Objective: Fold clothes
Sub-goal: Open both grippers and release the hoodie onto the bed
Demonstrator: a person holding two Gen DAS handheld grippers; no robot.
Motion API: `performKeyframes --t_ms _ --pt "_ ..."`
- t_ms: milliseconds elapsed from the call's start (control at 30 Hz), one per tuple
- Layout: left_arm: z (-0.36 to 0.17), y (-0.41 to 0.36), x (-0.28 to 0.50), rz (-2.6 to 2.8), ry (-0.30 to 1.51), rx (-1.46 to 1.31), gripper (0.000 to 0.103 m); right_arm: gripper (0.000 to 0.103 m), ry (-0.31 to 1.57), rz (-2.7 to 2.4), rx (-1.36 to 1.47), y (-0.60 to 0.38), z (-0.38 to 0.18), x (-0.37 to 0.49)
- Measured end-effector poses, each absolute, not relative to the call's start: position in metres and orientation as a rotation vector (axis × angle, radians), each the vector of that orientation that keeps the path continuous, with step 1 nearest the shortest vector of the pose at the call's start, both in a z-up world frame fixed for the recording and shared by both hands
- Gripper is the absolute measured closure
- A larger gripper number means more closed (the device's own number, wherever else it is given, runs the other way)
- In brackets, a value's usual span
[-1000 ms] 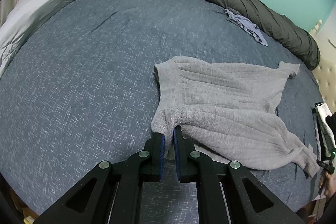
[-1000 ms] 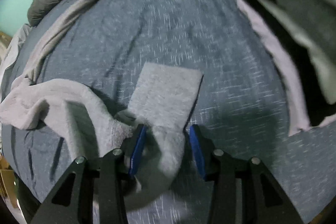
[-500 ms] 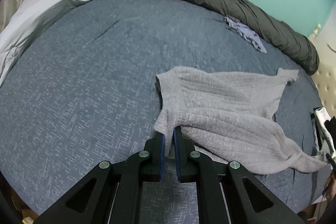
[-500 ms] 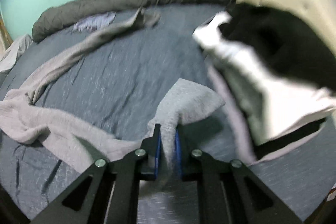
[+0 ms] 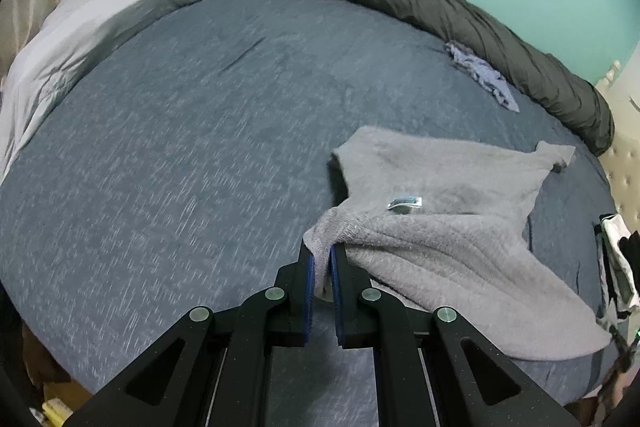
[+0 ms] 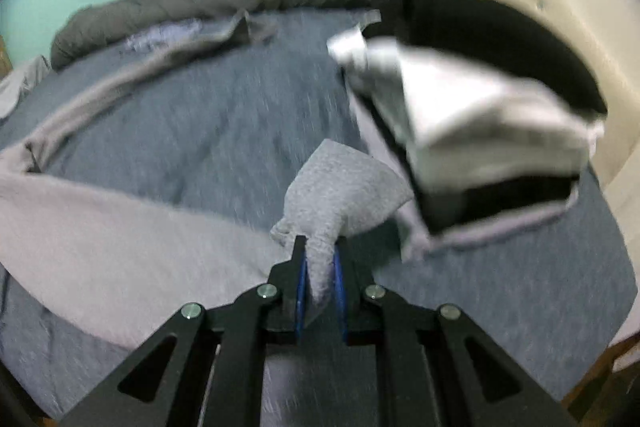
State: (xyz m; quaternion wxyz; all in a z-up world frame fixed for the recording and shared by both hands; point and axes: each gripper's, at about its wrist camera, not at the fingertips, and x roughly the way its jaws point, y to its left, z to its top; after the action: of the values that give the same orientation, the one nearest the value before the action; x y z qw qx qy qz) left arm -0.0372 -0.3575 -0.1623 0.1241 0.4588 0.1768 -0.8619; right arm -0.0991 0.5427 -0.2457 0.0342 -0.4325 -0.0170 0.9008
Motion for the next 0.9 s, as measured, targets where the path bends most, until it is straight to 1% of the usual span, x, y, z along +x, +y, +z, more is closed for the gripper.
performKeyframes --t_ms 100,200,267,300,333,400,433,533,633,700,767,833,900 --pt "-0.177 -0.360 -0.030 -2.487 0.526 1.370 0.095 0.092 -0.040 2.700 -1.392 0.550 -0.264 -0.095" --pt "-0.192 -0.363 -0.023 -2.461 0.537 1.402 0.093 0.090 -0.061 2.665 -1.438 0.555 -0.268 -0.094" --pt "-0.203 -0.361 -0.023 -2.443 0.554 1.448 0.091 0.078 -0.119 2.654 -1.437 0.553 -0.263 -0.093" --pt "-0.207 -0.359 -0.023 -2.438 0.545 1.463 0.086 0.075 -0.151 2.653 -1.431 0.551 -0.260 -0.092" --pt "-0.207 -0.359 -0.022 -2.439 0.552 1.463 0.084 0.072 -0.185 2.661 -1.417 0.549 -0.256 -0.091" --pt "-0.208 -0.359 -0.020 -2.442 0.566 1.463 0.083 0.071 -0.238 2.703 -1.382 0.543 -0.243 -0.086" --pt "-0.206 -0.360 -0.019 -2.437 0.560 1.454 0.080 0.070 -0.259 2.727 -1.359 0.540 -0.235 -0.082" --pt "-0.202 -0.368 -0.013 -2.435 0.569 1.419 0.078 0.069 -0.279 2.803 -1.293 0.530 -0.212 -0.068" --pt "-0.198 -0.376 -0.008 -2.437 0.597 1.393 0.072 0.069 -0.307 2.879 -1.251 0.513 -0.194 -0.061" --pt "-0.196 -0.378 -0.008 -2.443 0.605 1.385 0.069 0.067 -0.297 2.940 -1.241 0.499 -0.184 -0.060" --pt "-0.195 -0.377 -0.009 -2.453 0.612 1.378 0.065 0.058 -0.241 2.991 -1.250 0.480 -0.177 -0.065" --pt "-0.195 -0.377 -0.014 -2.461 0.614 1.376 0.060 0.057 -0.185 3.031 -1.265 0.460 -0.174 -0.076" --pt "-0.196 -0.375 -0.021 -2.468 0.609 1.379 0.052 0.057 -0.138 3.067 -1.281 0.438 -0.172 -0.088"
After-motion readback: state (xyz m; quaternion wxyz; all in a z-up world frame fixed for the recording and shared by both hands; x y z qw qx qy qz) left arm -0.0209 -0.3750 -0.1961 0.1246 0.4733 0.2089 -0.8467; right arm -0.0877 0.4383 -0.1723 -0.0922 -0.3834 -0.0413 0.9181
